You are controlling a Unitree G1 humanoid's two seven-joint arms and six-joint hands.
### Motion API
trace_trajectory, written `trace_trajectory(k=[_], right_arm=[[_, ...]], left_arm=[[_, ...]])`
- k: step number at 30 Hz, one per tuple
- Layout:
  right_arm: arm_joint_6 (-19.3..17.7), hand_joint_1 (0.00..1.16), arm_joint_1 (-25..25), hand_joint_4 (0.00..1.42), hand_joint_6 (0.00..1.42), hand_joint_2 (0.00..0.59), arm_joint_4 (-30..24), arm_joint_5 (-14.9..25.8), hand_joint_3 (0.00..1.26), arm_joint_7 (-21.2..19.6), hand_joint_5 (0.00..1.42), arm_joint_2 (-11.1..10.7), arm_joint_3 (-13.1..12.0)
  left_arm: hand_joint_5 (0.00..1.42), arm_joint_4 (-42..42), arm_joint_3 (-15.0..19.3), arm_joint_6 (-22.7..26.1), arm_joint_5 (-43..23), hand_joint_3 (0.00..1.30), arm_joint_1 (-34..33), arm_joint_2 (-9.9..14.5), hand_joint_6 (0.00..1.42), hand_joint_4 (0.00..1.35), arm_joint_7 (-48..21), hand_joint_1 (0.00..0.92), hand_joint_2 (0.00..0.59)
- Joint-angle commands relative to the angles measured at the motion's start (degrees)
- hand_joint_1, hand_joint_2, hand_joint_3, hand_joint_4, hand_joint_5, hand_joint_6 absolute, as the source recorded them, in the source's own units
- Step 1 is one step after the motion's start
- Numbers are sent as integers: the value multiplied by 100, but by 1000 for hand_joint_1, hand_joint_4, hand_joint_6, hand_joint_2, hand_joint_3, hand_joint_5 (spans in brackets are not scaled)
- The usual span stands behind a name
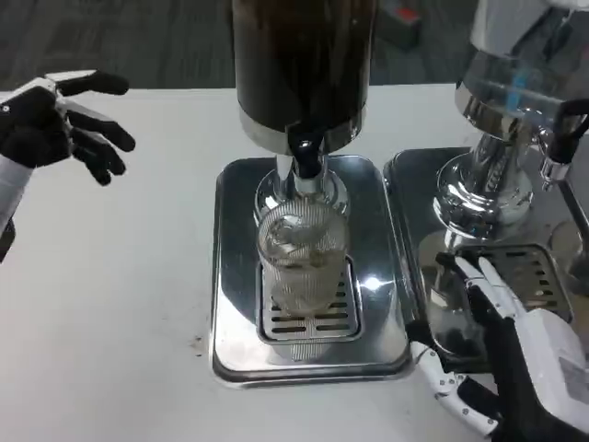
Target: Grasp the cup under the faucet to collect the drink, then remove the cup.
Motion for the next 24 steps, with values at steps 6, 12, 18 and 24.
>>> trace_trajectory(k=[6,12,18,24], right_arm=[[-8,427,-93,64,281,404,209,30,166,-214,102,123,64],[-15,419,-88,64,281,411,295,42,166,-301,107,182,100],[-19,398,-98,64,281,424,353,56,165,-362,109,190,137],[-18,392,-130,64,281,423,411,87,166,-406,109,215,158]], left_arm=[[345,-677,236,2581,-1133,295,-638,-103,354,284,-2231,0,67],[178,-813,376,3560,-1266,228,-973,-310,183,126,-2840,0,63],[115,-788,392,4212,-1217,170,-1238,-488,117,47,-3261,0,59],[90,-707,415,4504,-1049,154,-1451,-651,95,22,-3464,0,60]])
